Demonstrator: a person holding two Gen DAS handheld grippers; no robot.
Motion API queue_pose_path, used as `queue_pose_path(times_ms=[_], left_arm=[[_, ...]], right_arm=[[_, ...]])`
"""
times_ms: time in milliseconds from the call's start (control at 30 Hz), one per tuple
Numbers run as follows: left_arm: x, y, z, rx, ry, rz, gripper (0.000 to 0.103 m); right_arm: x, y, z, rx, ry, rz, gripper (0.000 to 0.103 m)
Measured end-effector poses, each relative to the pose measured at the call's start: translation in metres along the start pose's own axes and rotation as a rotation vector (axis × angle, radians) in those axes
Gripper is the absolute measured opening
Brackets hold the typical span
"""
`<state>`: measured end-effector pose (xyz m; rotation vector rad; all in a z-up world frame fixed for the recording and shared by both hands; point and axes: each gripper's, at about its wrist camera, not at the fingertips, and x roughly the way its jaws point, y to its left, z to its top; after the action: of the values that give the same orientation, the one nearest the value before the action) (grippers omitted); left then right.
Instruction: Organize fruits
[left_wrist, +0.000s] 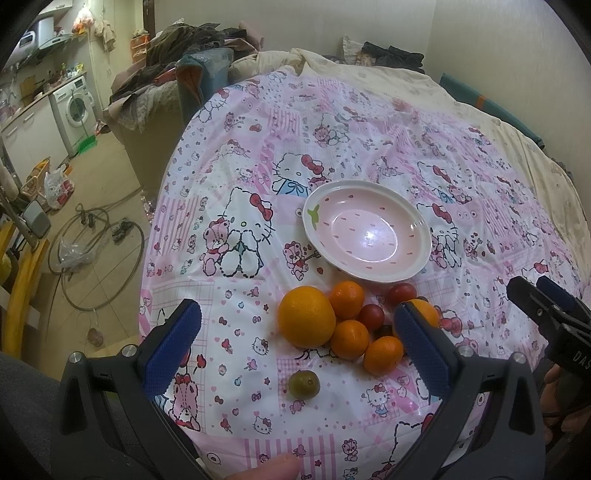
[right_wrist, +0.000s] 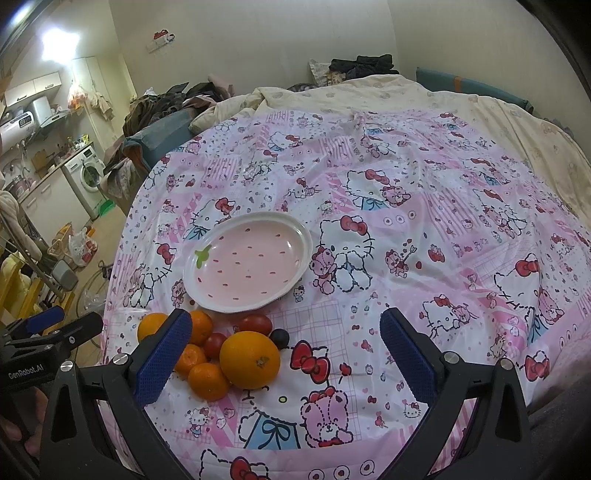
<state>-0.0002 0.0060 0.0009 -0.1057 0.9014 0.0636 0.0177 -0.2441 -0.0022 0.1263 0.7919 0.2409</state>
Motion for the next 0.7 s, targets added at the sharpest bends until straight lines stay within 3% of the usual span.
queue_pose_path(times_ms=[700], left_arm=[[0.0028,0.0009,-0.0031,-0.003,0.012,-0.001,0.103]], right_arm=[[0.0063,0.0020,-0.0009,-0.003,0.026,0.000,0.103]])
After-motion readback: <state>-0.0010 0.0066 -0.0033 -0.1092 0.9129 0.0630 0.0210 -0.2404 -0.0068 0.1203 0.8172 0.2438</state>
